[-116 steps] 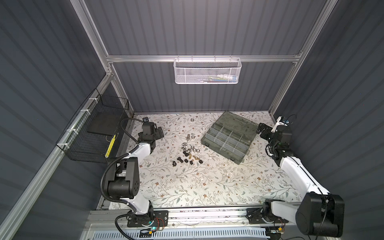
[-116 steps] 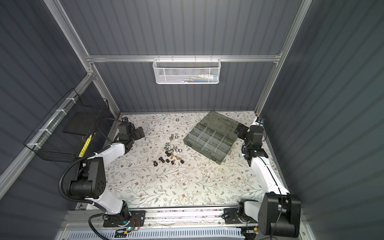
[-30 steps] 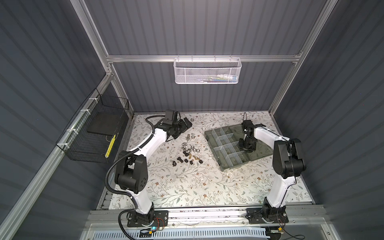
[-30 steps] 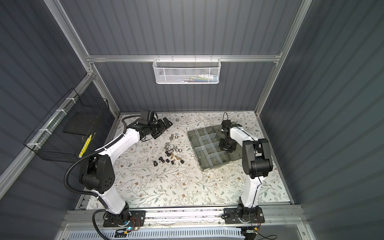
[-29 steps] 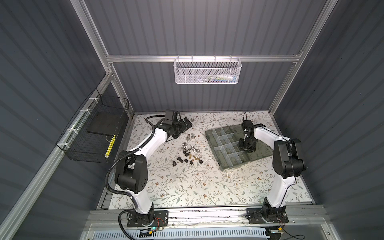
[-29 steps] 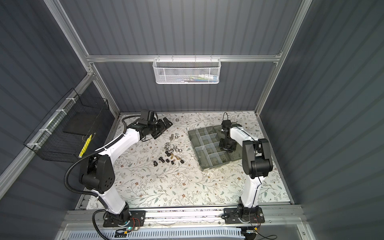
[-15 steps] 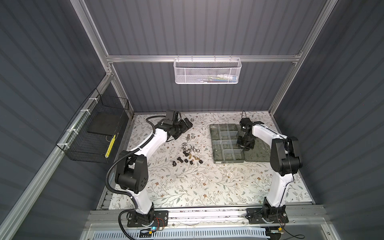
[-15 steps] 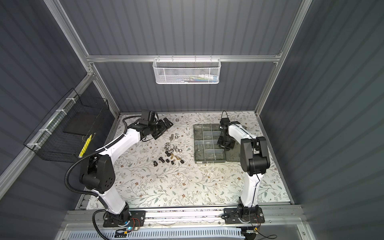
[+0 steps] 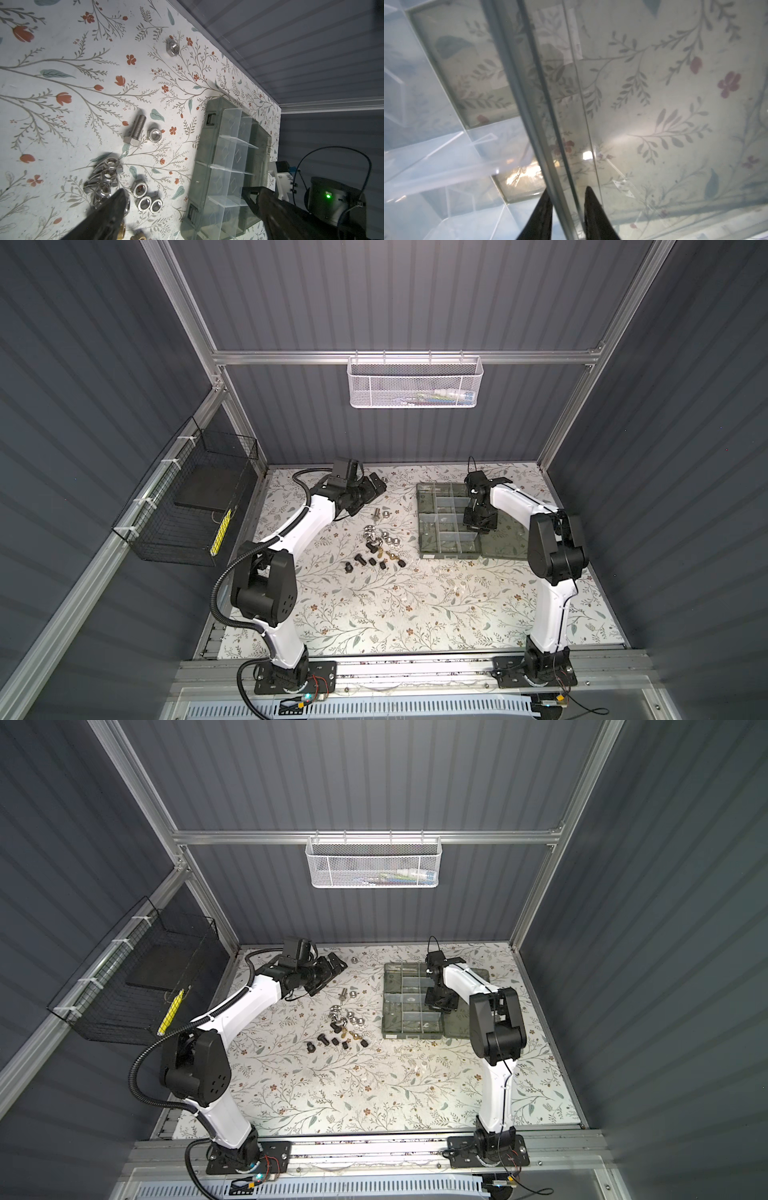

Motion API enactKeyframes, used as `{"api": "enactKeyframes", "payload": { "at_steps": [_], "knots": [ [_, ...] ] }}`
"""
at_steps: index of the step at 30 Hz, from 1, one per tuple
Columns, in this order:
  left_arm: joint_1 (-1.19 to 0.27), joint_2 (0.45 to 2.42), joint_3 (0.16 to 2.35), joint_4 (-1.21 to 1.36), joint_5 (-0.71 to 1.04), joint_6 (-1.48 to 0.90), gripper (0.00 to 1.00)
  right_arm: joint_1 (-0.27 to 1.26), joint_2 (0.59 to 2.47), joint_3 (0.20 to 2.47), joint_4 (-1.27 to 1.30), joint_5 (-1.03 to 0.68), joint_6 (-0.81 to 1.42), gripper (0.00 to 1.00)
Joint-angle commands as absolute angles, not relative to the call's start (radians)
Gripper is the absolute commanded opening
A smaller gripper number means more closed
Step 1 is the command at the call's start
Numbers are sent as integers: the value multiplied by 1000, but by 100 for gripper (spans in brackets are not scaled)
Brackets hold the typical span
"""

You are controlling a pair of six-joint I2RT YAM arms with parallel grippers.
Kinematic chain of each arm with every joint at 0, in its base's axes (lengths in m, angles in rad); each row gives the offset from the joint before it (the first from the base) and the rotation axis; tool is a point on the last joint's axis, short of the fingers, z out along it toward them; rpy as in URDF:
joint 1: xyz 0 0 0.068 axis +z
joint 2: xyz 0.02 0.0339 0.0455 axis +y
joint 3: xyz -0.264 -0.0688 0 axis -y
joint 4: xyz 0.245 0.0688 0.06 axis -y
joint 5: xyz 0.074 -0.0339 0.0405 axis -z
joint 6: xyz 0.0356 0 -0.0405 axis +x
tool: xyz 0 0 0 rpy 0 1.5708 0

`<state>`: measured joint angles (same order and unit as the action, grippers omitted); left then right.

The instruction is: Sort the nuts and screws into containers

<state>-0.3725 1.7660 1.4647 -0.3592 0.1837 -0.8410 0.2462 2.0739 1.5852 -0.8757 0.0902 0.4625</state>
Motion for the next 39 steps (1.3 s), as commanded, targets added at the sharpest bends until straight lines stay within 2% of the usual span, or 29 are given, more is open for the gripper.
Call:
{"api": "enactKeyframes", "payload": {
  "at_steps": [1,11,23,28,34,39],
  "knots": [
    [-382,1796,1502,-380,175,-835,100,287,2089,1581,-853,100,411,27],
    [-387,1811,1499,-366,164,-848,100,331,2074,1554,-836,138,331,26],
    [-402,1850,1504,-337,162,-888,100,325,1947,1384,-772,270,227,24],
    [-411,1872,1522,-336,161,-882,100,312,1950,1392,-743,264,166,24],
    [-411,1900,1553,-340,170,-874,100,308,1997,1450,-737,345,103,25],
    [-411,1949,1646,-424,132,-813,100,303,2000,1496,-744,319,96,28]
  ]
}}
